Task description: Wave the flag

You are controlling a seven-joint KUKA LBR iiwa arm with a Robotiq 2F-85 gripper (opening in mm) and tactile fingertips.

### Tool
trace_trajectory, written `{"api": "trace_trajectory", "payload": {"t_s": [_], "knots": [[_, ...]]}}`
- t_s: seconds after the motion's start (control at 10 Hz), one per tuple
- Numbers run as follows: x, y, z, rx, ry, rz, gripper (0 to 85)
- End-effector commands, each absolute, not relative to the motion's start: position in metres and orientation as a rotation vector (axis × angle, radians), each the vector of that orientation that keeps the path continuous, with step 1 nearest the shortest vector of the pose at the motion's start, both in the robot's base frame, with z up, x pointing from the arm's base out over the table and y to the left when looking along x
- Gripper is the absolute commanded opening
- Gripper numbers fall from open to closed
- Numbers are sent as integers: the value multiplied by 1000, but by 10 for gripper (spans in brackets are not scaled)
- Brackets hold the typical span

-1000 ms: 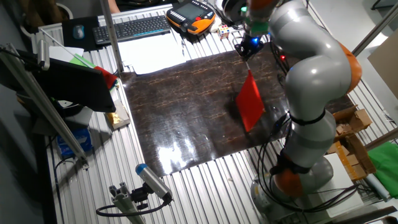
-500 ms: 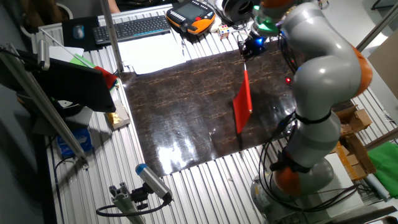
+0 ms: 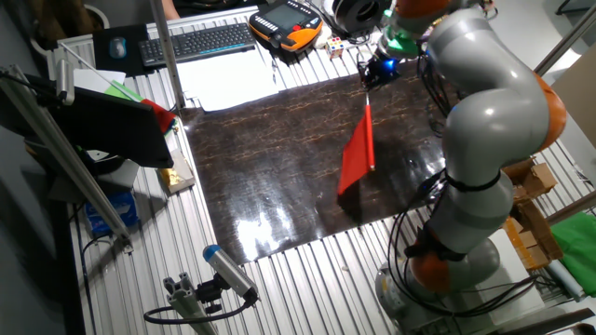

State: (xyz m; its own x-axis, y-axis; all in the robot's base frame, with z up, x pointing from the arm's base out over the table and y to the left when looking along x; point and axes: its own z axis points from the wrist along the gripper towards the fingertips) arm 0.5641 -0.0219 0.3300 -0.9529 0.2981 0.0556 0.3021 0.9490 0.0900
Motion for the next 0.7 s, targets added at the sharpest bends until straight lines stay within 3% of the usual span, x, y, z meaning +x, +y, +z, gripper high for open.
{"api": "trace_trajectory", "payload": {"t_s": [0.0,0.6], "knots": [[565,-25,331,-28,-3091,91,7],[569,-54,338,498,-2994,738,7]]}}
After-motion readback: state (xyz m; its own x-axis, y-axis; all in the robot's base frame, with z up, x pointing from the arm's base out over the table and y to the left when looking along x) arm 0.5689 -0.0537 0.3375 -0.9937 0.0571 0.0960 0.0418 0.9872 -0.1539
